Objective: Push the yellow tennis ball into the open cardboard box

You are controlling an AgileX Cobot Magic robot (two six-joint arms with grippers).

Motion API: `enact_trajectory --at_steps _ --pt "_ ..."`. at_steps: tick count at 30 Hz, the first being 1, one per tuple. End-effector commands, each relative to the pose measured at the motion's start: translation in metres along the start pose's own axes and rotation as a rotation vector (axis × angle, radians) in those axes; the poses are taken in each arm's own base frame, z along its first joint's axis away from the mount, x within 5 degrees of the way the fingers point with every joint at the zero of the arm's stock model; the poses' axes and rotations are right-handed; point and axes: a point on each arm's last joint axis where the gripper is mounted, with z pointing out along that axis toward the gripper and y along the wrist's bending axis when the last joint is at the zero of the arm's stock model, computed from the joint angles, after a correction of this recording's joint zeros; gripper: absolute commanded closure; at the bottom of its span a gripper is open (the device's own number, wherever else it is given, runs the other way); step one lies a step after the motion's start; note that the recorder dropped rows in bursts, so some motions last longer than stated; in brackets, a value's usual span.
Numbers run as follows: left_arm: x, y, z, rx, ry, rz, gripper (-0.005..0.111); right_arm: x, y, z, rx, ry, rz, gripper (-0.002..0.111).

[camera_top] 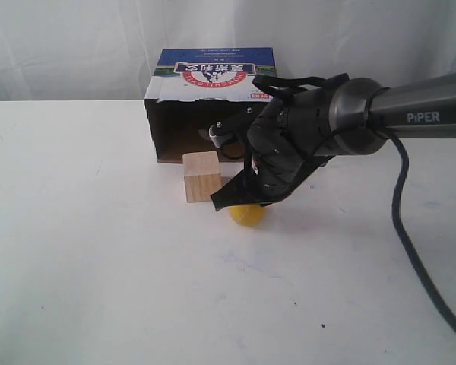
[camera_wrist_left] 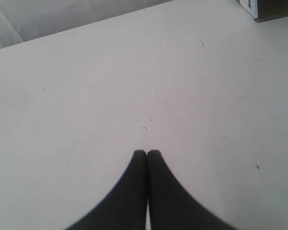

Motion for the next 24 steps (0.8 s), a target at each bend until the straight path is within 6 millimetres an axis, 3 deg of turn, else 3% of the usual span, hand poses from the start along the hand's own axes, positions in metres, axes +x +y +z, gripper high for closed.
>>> enact_trajectory --at_steps 1,14,21,24 --pt "0.0 0.0 0.0 0.005 -0.009 0.0 0.107 0.005 0.001 0.007 -0.002 0.014 0.022 0.108" --pt "0.0 0.0 0.0 0.005 -0.009 0.0 0.107 -0.003 -0.005 0.004 0.056 -0.051 0.026 0.108" --pt "0.0 0.0 0.0 0.005 -0.009 0.0 0.107 -0.026 -0.011 -0.035 0.026 -0.187 0.051 0.108" --pt "0.0 0.0 0.0 0.005 -0.009 0.0 0.107 -0.029 -0.009 -0.042 -0.014 -0.221 0.08 0.108"
